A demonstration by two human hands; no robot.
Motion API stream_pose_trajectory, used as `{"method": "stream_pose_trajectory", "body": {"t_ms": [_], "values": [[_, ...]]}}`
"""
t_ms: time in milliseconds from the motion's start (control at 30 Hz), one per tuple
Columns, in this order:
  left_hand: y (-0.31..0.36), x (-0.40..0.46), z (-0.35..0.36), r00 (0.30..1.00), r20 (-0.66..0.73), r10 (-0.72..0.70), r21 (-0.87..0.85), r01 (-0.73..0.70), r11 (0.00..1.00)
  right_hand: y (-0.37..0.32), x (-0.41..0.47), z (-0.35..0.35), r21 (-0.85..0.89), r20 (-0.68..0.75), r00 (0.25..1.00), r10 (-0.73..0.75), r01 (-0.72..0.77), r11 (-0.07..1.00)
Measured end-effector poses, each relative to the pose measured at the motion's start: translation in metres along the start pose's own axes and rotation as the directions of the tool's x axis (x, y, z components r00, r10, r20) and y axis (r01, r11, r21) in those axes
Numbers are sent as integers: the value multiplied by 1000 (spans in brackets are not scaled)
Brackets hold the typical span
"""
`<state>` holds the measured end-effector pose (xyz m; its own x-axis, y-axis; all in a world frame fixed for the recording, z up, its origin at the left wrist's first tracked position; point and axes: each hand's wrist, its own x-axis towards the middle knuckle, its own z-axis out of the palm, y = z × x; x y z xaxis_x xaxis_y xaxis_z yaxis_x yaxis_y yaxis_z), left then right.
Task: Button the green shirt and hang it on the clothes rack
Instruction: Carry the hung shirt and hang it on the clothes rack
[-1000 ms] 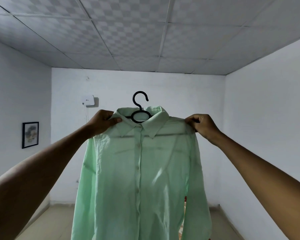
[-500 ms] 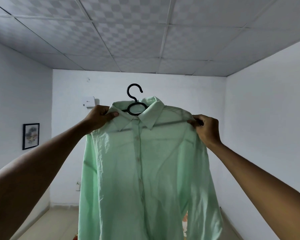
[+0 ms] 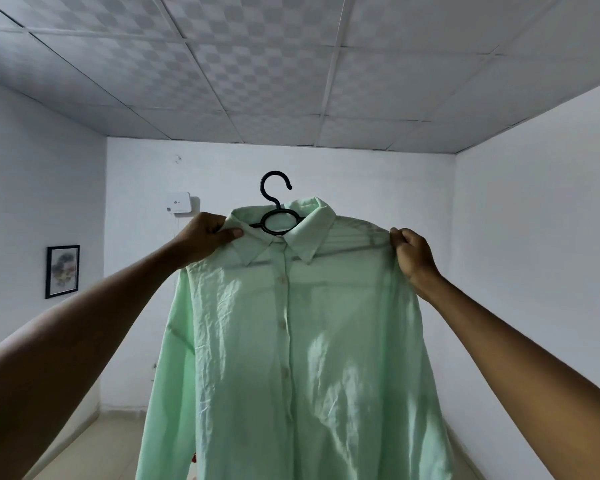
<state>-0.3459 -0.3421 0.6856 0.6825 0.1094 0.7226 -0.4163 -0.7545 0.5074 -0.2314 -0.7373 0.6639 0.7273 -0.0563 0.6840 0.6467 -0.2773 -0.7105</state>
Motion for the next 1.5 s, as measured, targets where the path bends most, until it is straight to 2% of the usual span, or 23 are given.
{"method": "stream_pose_trajectory", "body": {"t_ms": [133, 267, 333, 400, 500, 600, 667, 733, 800, 867, 1000, 1100, 1167, 1233, 1333, 1400, 1500], "values": [[-7, 3, 0, 999, 5, -47, -52, 47, 997, 5, -7, -3, 3, 89, 984, -153, 154, 988], [-11, 4, -1, 999, 49, -22, -80, 26, 996, 8, -3, -2, -208, 14, 902, -432, 425, 881], [-12, 6, -1, 998, 60, -19, -77, 23, 997, 10, 0, 0, -300, -5, 860, -511, 486, 821], [-11, 7, -2, 998, 53, -28, -62, 31, 998, 8, -1, 0, -322, -22, 846, -533, 498, 805], [-11, 6, -3, 998, 62, -23, -77, 28, 997, 1, -5, 0, -238, -60, 909, -413, 389, 890], [-10, 6, -3, 998, 43, -38, -60, 41, 997, -2, 2, 5, -85, 35, 993, -108, 111, 990], [-12, 7, -6, 998, 37, -43, -59, 45, 997, 0, 8, 5, 8, 204, 978, 50, -52, 999], [-18, 8, -10, 997, 60, -39, -67, 43, 997, -3, 9, 1, 29, 359, 925, 122, -141, 990], [-28, 12, -14, 998, 57, -30, -51, 33, 998, -8, 7, -3, 19, 438, 893, 101, -121, 992], [-31, 12, -15, 997, 69, -25, -51, 28, 998, -11, 7, -3, 13, 449, 891, 62, -76, 997], [-35, 15, -12, 997, 74, -31, -57, 35, 998, -18, 5, 5, -25, 380, 925, -7, 17, 1000], [-37, 19, -13, 997, 66, -42, -56, 45, 997, -23, 5, 8, 33, 372, 928, 27, -42, 999], [-37, 21, -13, 997, 62, -48, -59, 52, 997, -25, 6, 11, 57, 329, 944, 1, -21, 998], [-34, 22, -11, 997, 61, -44, -62, 48, 997, -25, 8, 15, -26, 263, 960, -99, 110, 994], [-26, 24, -2, 996, 81, -31, -51, 35, 998, -33, 4, 29, -201, 324, 916, -236, 310, 929], [-21, 27, 5, 995, 98, -29, -42, 33, 999, -36, 4, 37, -265, 373, 895, -245, 355, 896], [-15, 29, 11, 991, 135, -7, -23, 10, 1000, -35, 8, 40, -280, 371, 904, -210, 325, 903]]}}
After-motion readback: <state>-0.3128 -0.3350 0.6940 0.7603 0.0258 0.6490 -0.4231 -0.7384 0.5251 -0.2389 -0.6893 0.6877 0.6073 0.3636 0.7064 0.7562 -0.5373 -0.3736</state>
